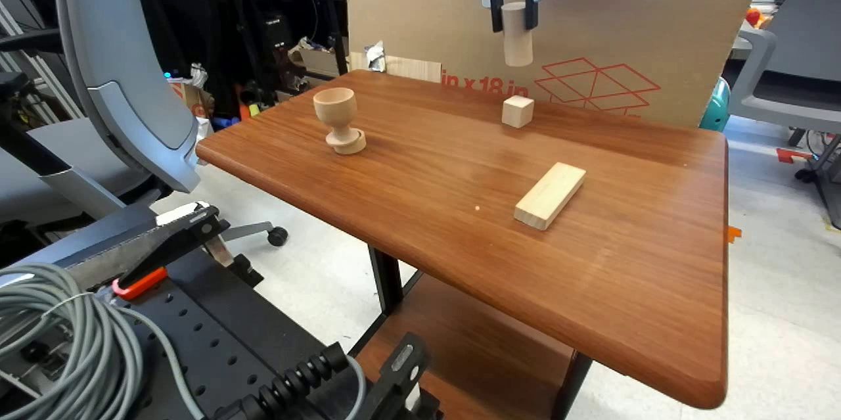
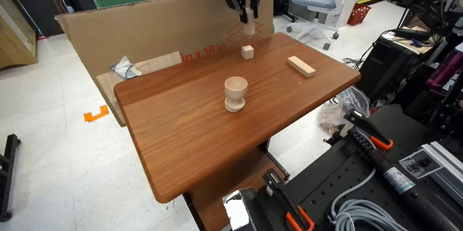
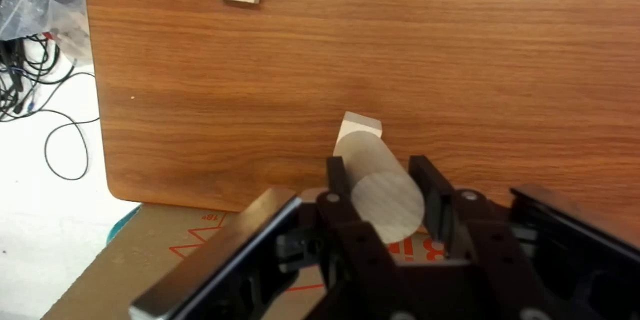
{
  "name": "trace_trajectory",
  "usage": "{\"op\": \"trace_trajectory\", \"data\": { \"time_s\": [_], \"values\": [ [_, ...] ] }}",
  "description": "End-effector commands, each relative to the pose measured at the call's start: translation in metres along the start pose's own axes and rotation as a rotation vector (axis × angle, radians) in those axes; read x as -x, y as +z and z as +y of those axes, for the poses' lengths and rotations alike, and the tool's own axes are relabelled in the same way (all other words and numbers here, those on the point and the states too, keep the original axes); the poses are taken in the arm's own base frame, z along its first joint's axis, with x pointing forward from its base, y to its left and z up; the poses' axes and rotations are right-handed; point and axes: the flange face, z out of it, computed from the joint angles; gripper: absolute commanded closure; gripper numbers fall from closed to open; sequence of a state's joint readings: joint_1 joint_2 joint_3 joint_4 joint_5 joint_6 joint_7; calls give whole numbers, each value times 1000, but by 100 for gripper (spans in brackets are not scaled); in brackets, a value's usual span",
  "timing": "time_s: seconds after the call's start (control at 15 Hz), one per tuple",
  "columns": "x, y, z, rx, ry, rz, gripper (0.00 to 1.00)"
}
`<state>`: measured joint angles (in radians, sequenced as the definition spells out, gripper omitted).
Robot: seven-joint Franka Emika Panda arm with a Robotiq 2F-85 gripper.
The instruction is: Place the cylindrical block on top of the square block at the back.
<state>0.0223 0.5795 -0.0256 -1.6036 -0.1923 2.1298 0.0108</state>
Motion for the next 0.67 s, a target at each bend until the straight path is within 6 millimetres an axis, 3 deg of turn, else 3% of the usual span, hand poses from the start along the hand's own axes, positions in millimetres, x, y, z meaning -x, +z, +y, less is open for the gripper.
{"op": "trace_trajectory", "data": {
  "time_s": [0.0,0.6],
  "values": [
    [-14,4,2,18,19,-40,89],
    [-27,23,-3,7,32,-49,89]
  ]
}}
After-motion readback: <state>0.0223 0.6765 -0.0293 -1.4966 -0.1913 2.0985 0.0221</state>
